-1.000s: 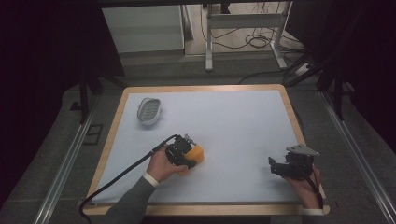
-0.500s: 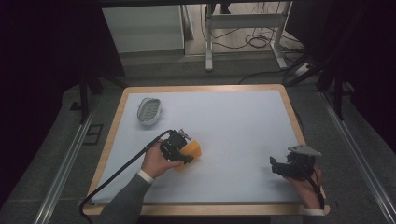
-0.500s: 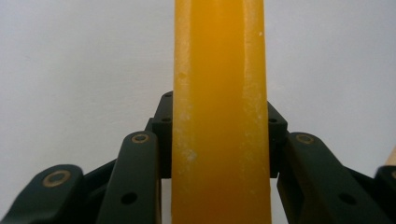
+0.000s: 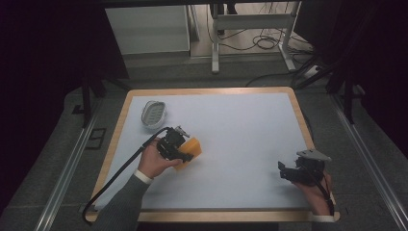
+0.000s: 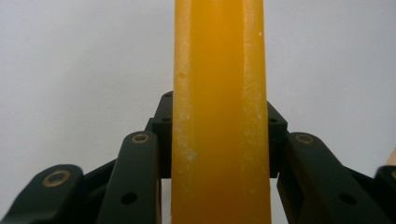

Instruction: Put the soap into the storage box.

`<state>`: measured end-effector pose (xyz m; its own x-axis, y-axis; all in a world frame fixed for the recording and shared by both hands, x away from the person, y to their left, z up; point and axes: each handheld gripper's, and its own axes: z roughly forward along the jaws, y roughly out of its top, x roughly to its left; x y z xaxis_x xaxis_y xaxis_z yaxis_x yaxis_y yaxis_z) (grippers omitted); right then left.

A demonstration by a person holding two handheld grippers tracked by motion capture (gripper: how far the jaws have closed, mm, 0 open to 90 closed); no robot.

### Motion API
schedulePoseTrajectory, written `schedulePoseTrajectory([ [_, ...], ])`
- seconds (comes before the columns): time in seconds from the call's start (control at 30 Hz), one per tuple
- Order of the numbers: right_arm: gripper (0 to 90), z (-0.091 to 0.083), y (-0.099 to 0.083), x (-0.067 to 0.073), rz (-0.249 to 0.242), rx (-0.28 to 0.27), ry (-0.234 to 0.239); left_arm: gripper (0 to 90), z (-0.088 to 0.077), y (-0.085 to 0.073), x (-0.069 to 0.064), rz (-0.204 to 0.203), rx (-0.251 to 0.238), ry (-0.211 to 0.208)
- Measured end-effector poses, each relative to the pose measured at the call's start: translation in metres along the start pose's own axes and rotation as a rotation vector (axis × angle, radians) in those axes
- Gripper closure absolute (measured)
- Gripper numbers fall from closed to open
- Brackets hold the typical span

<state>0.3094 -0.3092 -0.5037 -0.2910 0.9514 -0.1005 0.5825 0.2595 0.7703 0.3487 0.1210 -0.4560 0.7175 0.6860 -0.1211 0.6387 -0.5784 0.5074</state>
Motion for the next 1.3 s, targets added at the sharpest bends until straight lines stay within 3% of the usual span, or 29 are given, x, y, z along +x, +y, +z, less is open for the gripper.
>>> schedulePoseTrajectory([
  [0.67, 4.5, -0.001, 0.0, 0.0, 0.008, -0.003, 0.004, 61.2, -0.029, 0.005, 0.028, -0.048, -0.046, 0.033],
  [1.03, 4.5, -0.002, 0.001, 0.0, 0.008, -0.013, 0.004, 61.2, -0.038, 0.012, 0.044, -0.068, -0.049, 0.042],
  [1.3, 4.5, -0.002, 0.001, 0.001, 0.007, -0.01, 0.001, 61.2, -0.045, 0.017, 0.057, -0.084, -0.051, 0.074],
])
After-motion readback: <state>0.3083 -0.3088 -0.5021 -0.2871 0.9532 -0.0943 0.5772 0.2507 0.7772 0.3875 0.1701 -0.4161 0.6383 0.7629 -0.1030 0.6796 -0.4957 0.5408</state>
